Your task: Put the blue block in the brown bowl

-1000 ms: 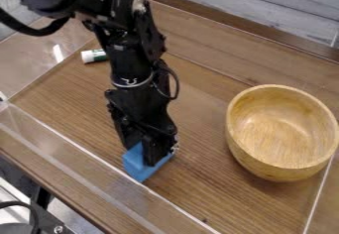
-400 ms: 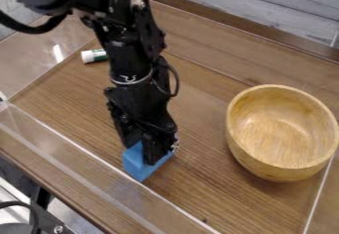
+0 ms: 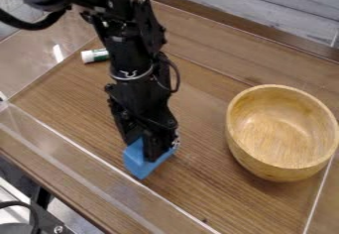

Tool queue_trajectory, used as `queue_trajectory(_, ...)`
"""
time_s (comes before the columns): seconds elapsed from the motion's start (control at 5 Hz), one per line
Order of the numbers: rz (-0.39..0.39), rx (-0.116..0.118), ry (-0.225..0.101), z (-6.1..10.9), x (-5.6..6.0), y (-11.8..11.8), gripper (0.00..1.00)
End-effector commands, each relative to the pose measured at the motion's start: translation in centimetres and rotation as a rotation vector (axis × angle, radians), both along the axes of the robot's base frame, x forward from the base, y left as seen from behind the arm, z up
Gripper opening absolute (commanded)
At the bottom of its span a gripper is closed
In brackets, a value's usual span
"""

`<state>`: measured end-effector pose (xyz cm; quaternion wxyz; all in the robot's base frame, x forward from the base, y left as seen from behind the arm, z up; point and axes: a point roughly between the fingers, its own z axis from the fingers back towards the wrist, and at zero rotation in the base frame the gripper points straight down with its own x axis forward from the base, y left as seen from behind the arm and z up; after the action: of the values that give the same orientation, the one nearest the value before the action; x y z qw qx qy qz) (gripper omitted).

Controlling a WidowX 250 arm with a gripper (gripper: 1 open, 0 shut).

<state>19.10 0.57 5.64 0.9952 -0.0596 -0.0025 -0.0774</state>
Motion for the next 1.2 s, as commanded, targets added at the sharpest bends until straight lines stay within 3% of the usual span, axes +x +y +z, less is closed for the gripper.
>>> queue_trajectory(0.0, -0.008, 0.006, -0.07, 1.5, 1.3, 0.0, 0.0)
queue_trajectory(1.0, -0.022, -0.003, -0.081, 2.8, 1.6, -0.1, 0.0)
